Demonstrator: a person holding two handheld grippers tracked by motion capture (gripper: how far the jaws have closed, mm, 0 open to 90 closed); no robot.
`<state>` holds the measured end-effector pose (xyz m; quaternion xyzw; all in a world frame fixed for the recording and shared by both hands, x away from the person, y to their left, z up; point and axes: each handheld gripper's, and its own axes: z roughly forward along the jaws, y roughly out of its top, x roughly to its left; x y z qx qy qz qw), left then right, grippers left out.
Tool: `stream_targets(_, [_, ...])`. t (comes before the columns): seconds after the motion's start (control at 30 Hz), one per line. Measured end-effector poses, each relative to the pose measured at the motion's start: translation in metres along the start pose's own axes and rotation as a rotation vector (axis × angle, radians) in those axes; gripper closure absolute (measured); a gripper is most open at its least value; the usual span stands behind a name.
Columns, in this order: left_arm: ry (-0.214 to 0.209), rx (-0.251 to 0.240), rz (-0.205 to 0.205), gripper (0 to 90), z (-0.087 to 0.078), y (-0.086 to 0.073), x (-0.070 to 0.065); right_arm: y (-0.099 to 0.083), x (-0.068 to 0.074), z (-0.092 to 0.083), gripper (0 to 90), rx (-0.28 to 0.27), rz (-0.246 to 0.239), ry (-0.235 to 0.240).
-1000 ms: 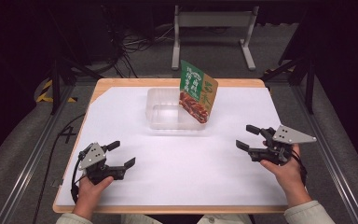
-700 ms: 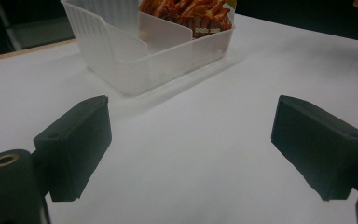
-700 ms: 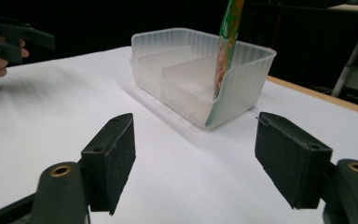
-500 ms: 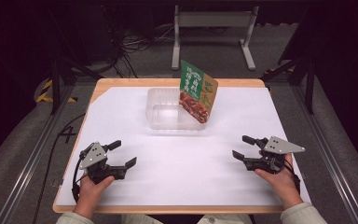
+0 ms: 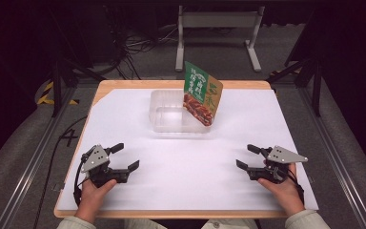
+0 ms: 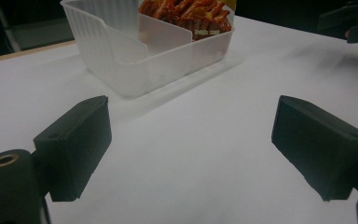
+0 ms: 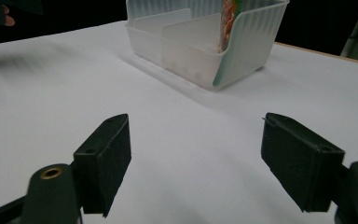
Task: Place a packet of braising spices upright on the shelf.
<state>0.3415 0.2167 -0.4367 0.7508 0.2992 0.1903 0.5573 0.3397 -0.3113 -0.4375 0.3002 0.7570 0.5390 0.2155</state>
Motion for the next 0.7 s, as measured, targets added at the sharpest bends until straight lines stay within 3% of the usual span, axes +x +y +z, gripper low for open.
stream_targets(0.33, [-0.001,-0.001,-0.004,12.6,0.0006,0.0,-0.0005,-0.0034,-0.0007,0.001,15.6,0.008,0.015,-0.004])
stream_targets(0.7, [0.001,-0.001,-0.002,12.5,0.0006,0.0,-0.0005,-0.0034,-0.0002,0.001,15.5,0.008,0.011,-0.004])
